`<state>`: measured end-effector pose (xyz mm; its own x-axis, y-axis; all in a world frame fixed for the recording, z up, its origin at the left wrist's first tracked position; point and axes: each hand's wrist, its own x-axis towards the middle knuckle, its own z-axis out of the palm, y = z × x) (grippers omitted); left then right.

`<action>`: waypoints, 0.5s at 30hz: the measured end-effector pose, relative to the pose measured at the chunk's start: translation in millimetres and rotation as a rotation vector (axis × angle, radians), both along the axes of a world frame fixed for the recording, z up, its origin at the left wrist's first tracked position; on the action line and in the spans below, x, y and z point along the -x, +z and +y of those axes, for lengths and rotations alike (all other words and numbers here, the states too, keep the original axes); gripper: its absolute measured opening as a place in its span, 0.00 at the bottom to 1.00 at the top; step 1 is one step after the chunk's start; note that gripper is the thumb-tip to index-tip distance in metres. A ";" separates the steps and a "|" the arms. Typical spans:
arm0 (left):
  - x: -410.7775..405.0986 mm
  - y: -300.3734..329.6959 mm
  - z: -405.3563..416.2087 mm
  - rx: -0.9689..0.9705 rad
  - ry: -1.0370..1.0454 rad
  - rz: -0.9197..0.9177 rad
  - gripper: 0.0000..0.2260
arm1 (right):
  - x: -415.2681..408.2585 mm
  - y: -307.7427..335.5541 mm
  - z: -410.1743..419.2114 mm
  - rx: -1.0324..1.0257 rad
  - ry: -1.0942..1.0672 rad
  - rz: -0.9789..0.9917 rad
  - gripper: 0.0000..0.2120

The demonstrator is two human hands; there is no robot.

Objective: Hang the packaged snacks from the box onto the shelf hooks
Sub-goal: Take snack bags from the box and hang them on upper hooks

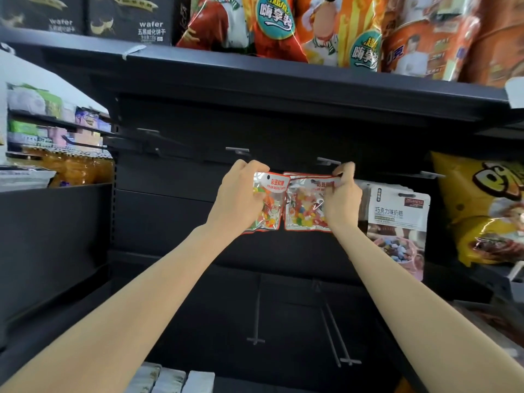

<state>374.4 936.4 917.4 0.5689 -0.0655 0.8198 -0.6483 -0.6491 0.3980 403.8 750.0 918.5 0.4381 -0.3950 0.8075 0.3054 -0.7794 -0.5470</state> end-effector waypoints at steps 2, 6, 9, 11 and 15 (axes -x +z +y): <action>-2.9 0.0 2.4 -0.012 -0.005 0.000 0.18 | -14.3 1.3 -0.6 0.054 -0.049 0.136 0.17; -9.1 -2.5 7.5 -0.024 -0.042 0.020 0.18 | -30.3 3.9 -2.0 0.087 -0.031 0.323 0.19; -10.5 -3.2 10.0 -0.046 -0.123 0.039 0.18 | -30.9 4.3 -4.0 0.102 -0.008 0.392 0.20; -7.6 -3.2 10.2 -0.052 -0.205 0.063 0.18 | -22.6 0.5 -6.1 0.071 0.020 0.329 0.16; -2.8 -4.2 2.6 -0.068 -0.367 0.100 0.17 | 14.5 -18.7 -10.8 -0.075 0.132 -0.046 0.10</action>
